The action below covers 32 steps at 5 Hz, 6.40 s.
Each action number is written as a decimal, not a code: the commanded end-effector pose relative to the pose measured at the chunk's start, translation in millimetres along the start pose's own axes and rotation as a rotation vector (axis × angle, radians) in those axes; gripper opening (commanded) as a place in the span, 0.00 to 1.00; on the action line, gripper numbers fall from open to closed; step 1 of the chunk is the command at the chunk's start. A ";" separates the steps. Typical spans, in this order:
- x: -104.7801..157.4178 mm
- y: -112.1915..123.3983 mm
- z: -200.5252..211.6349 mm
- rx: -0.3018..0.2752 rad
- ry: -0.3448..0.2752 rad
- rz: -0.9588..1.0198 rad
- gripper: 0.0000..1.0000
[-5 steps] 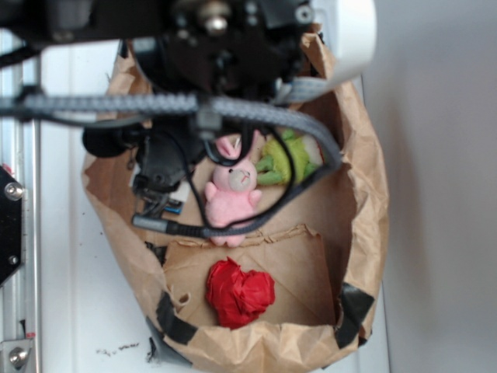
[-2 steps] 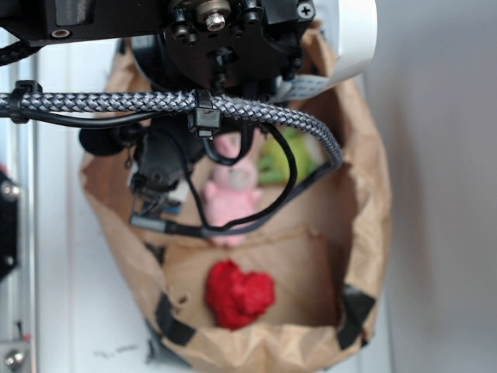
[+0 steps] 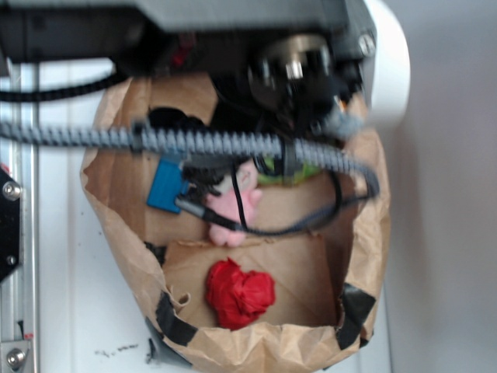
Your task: Grab the pink bunny.
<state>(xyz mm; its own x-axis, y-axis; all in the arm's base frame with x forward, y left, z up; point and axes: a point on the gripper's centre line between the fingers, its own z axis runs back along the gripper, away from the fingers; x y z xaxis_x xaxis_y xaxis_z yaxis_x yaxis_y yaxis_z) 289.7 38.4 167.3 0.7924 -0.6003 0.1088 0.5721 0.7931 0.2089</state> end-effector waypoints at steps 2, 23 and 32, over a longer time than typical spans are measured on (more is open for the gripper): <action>19.6 -60.3 -4.1 -0.014 -0.028 -0.364 1.00; 35.0 -83.4 -114.0 -0.257 -0.127 -0.581 1.00; 18.6 -67.7 -8.4 -0.109 -0.141 -0.352 0.00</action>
<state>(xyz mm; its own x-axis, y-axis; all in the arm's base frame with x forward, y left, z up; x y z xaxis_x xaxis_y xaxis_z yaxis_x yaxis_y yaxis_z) 267.1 -20.5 127.4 0.5224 -0.8414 0.1383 0.8392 0.5360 0.0912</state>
